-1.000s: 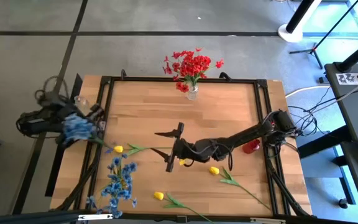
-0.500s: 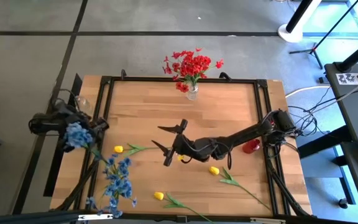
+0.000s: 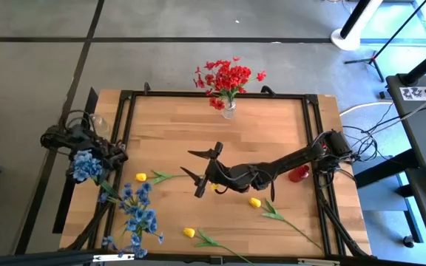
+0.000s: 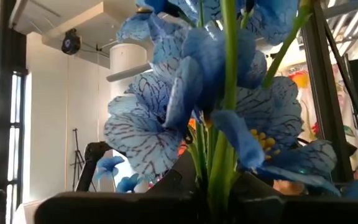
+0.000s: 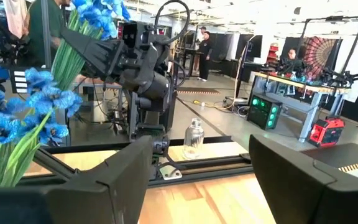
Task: Sort flowers into vase by color
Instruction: Put the blue flower into the yellow vase
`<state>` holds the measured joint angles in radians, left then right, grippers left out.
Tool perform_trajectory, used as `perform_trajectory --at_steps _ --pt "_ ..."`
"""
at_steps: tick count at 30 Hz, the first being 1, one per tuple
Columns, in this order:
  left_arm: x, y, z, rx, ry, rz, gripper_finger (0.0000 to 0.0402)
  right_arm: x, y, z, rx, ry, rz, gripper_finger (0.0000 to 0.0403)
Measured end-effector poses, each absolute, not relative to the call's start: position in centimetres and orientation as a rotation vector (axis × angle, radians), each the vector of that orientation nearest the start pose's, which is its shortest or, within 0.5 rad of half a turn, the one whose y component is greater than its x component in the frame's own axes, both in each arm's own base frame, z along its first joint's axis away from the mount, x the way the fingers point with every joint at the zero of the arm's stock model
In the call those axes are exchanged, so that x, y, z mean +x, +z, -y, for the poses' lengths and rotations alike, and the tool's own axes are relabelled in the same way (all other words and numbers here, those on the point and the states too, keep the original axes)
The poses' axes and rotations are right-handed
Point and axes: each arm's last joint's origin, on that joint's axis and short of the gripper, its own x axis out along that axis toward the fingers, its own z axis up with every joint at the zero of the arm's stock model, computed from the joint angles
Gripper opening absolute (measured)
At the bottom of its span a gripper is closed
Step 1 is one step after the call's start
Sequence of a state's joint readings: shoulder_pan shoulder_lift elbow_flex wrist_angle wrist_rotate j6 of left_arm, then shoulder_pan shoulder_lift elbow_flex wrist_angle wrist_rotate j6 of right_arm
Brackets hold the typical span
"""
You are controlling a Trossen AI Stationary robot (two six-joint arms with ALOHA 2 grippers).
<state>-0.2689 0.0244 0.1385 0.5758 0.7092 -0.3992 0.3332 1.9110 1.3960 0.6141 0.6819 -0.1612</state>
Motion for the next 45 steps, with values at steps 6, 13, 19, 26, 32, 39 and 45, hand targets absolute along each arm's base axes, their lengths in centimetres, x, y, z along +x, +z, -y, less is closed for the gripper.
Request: perform_trajectory --at_steps 6,13,19,26,32,39,45 --pt "5.6 24.8 3.9 -0.195 -1.059 0.516 0.0008 42.2 29.1 -12.6 -0.119 -0.371 0.042 0.0269" --pt "5.6 24.6 4.4 -0.215 -1.049 0.539 0.0008 42.3 29.1 -12.6 -0.121 -0.372 0.038 0.0269" --pt "6.4 24.2 5.3 -0.209 -1.045 0.487 0.0008 42.3 29.1 -12.6 -0.122 -0.373 0.037 0.0269" --pt "7.1 24.1 6.1 -0.188 -1.037 0.482 0.0008 42.4 29.0 -12.3 -0.122 -0.380 0.036 0.0269" --pt "7.6 23.9 6.8 -0.160 -1.054 0.438 0.0008 42.5 28.9 -12.0 -0.130 -0.386 0.020 0.0269" --pt "8.3 24.0 7.4 -0.126 -1.045 0.379 0.0008 42.5 28.9 -11.7 -0.128 -0.391 0.020 0.0269" --pt "8.6 25.5 7.7 -0.089 -1.058 0.340 0.0008 42.7 28.9 -11.2 -0.129 -0.402 0.018 0.0269"
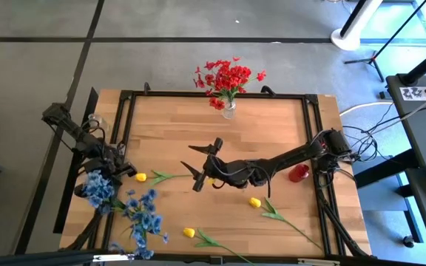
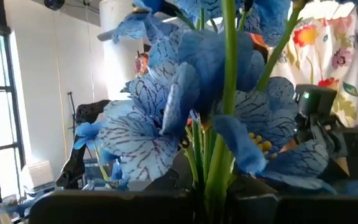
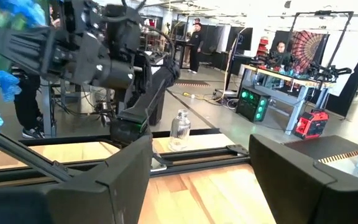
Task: Sort flowers into vase by color
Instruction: Put the blue flower into the yellow vase
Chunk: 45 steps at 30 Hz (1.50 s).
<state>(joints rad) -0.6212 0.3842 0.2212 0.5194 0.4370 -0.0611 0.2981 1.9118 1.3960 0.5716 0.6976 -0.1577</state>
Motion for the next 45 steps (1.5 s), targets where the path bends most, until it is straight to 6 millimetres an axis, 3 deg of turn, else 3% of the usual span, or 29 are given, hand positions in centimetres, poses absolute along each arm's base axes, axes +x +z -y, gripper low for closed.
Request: perform_trajectory --at_steps 17,36,45 --pt "9.8 27.8 8.8 -0.030 -1.139 0.271 0.0008 43.1 28.5 -9.6 -0.114 -0.402 -0.005 0.0269" --pt "12.1 24.9 10.5 0.029 -1.156 0.028 0.0009 43.4 28.1 -8.8 -0.118 -0.393 -0.048 0.0269" --pt "12.5 23.9 10.2 -0.040 -0.974 -0.126 0.0084 43.4 28.0 -8.9 -0.120 -0.383 -0.055 0.0269"
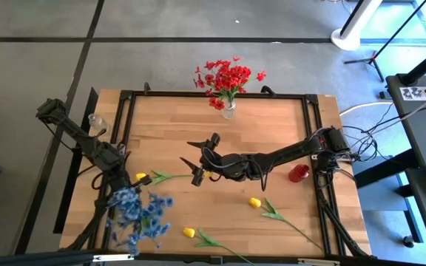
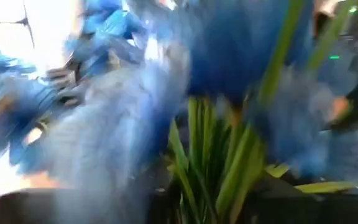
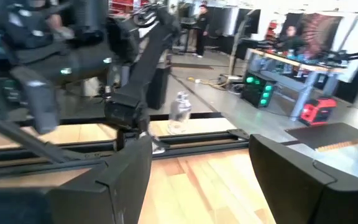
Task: Sort flowers into vase by color
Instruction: Put the blue flower into the yellow vase
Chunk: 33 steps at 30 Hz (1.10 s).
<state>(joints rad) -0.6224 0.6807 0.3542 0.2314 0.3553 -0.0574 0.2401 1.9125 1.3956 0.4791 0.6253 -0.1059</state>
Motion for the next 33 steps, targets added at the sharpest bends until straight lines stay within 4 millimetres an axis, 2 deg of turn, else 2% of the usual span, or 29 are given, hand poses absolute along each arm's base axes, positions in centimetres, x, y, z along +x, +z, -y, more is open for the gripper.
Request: perform_trajectory --at_steps 3,7,11,14,20,24,29,33 --pt "12.3 23.8 10.1 -0.057 -0.983 -0.148 0.0109 43.4 27.8 -8.9 -0.120 -0.312 -0.073 0.0269" --pt "11.6 24.7 9.9 -0.118 -1.063 -0.128 0.0131 43.6 27.3 -8.8 -0.092 -0.241 -0.107 0.0269" --pt "10.9 25.5 9.6 -0.138 -1.133 -0.115 0.0141 43.6 27.1 -8.6 -0.096 -0.226 -0.132 0.0269" --pt "10.4 25.9 9.2 -0.136 -1.136 -0.166 0.0143 43.8 26.7 -8.5 -0.098 -0.184 -0.144 0.0269" --pt "9.3 26.6 8.4 -0.130 -1.123 -0.288 0.0143 45.3 23.0 -8.6 -0.098 -0.123 -0.198 0.0269" --pt "9.2 26.7 8.3 -0.142 -1.102 -0.301 0.0143 46.2 20.0 -8.5 -0.059 -0.116 -0.243 0.0269" --pt "9.5 26.6 8.3 -0.115 -1.030 -0.288 0.0139 47.1 16.5 -7.6 -0.032 -0.135 -0.284 0.0269" --pt "9.7 26.5 8.3 -0.086 -0.982 -0.286 0.0117 47.4 15.0 -6.5 -0.003 -0.158 -0.318 0.0269"
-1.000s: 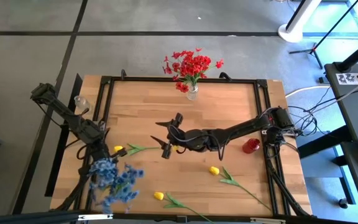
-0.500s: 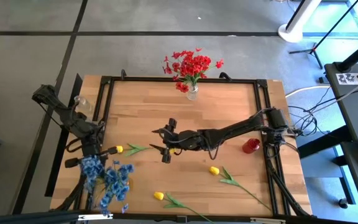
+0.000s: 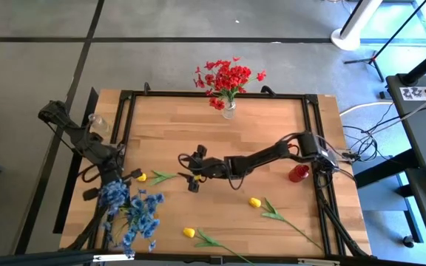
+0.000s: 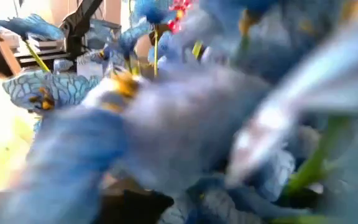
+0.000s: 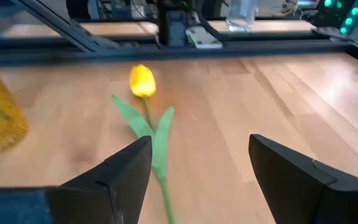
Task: Sort flowers into vase by color
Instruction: Put the blue flower into the yellow vase
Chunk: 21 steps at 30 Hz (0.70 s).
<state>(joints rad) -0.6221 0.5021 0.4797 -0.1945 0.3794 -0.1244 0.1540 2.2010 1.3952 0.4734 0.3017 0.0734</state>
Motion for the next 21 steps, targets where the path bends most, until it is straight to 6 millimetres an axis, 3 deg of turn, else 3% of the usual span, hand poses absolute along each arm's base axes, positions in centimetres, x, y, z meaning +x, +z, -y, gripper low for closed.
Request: perform_trajectory --at_steps 7,21 --pt "10.0 26.1 8.6 -0.062 -0.992 -0.314 0.0013 47.5 15.0 -6.2 -0.027 -0.161 -0.321 0.0269" --pt "10.9 24.8 9.5 -0.025 -1.053 -0.426 0.0015 47.4 13.6 -6.3 -0.040 -0.161 -0.397 0.0269"
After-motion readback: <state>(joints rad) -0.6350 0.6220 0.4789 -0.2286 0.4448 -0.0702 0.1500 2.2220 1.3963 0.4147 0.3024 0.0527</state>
